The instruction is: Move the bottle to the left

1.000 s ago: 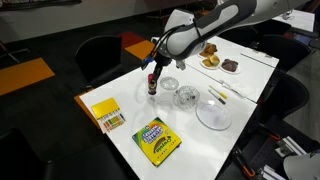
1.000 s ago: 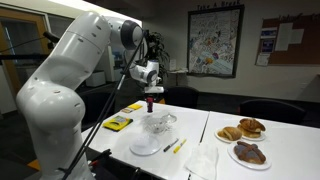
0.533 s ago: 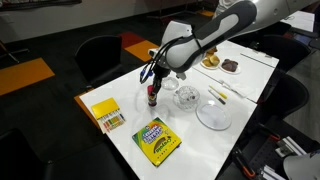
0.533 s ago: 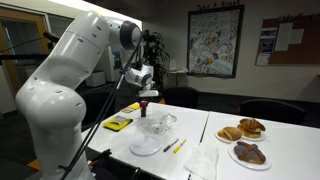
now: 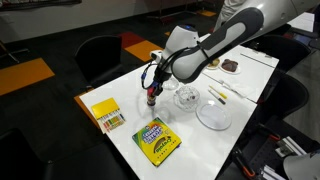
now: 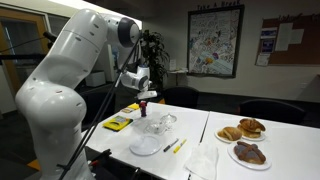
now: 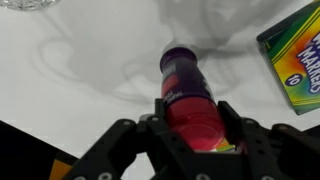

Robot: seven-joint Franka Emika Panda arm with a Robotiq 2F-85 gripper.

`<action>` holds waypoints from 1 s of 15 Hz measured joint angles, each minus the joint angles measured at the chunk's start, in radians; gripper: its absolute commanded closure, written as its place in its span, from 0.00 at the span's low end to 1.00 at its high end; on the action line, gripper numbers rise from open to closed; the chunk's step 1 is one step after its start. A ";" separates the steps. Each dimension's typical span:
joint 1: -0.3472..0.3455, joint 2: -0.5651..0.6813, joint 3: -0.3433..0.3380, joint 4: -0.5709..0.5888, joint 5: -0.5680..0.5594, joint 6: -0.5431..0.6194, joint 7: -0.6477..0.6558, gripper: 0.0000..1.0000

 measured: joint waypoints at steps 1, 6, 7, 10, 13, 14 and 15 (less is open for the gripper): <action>0.000 -0.005 0.000 -0.012 -0.006 0.011 0.000 0.70; -0.002 -0.013 -0.006 -0.042 -0.009 0.037 0.007 0.70; -0.004 -0.013 -0.008 -0.045 -0.009 0.040 0.010 0.70; -0.014 -0.013 -0.011 -0.048 -0.009 0.045 0.025 0.14; -0.028 -0.016 -0.011 -0.048 -0.008 0.039 0.050 0.00; -0.032 -0.020 -0.011 -0.048 -0.007 0.031 0.058 0.00; -0.036 -0.027 -0.010 -0.048 -0.006 0.021 0.067 0.00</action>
